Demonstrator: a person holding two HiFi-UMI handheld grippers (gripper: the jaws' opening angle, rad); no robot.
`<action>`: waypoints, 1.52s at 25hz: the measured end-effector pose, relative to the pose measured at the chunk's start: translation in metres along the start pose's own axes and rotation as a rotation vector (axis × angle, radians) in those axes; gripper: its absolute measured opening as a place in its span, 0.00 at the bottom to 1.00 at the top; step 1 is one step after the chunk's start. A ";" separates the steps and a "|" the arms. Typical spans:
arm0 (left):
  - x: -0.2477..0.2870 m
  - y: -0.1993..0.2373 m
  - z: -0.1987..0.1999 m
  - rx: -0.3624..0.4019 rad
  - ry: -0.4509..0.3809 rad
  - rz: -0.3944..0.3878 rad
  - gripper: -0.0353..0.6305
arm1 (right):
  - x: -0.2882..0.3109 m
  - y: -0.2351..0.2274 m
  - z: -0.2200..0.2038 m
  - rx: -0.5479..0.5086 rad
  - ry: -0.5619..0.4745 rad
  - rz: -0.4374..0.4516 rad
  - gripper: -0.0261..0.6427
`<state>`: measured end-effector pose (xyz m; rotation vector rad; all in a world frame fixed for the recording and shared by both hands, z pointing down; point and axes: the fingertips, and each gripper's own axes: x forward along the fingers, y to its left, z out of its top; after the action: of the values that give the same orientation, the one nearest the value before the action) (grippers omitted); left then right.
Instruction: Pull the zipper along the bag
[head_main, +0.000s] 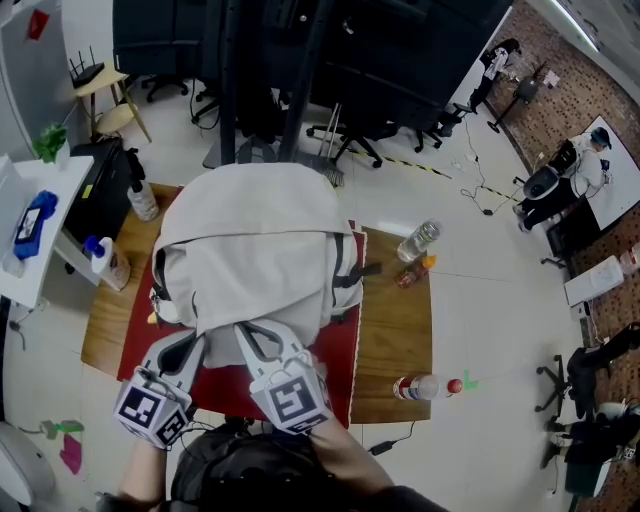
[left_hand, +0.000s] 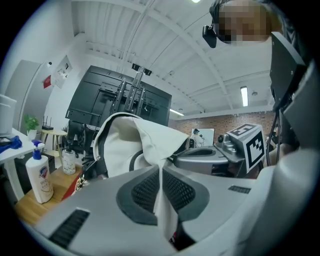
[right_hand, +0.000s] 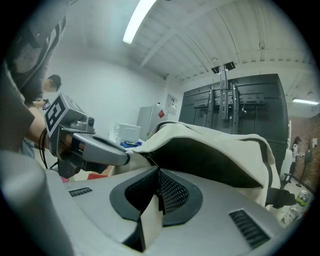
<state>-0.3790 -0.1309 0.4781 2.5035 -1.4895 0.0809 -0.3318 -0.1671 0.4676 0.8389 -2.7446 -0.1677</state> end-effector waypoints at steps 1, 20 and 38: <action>0.000 -0.001 0.001 0.001 -0.004 -0.004 0.12 | -0.001 -0.001 0.000 -0.005 0.002 -0.006 0.09; -0.017 -0.012 0.017 0.037 -0.019 -0.006 0.12 | 0.002 0.029 -0.004 0.179 -0.024 0.111 0.16; -0.027 0.015 0.016 -0.052 -0.052 0.119 0.12 | -0.008 0.051 0.026 0.119 -0.079 0.251 0.12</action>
<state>-0.4057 -0.1183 0.4602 2.3923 -1.6389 -0.0033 -0.3600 -0.1198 0.4506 0.5168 -2.9272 0.0121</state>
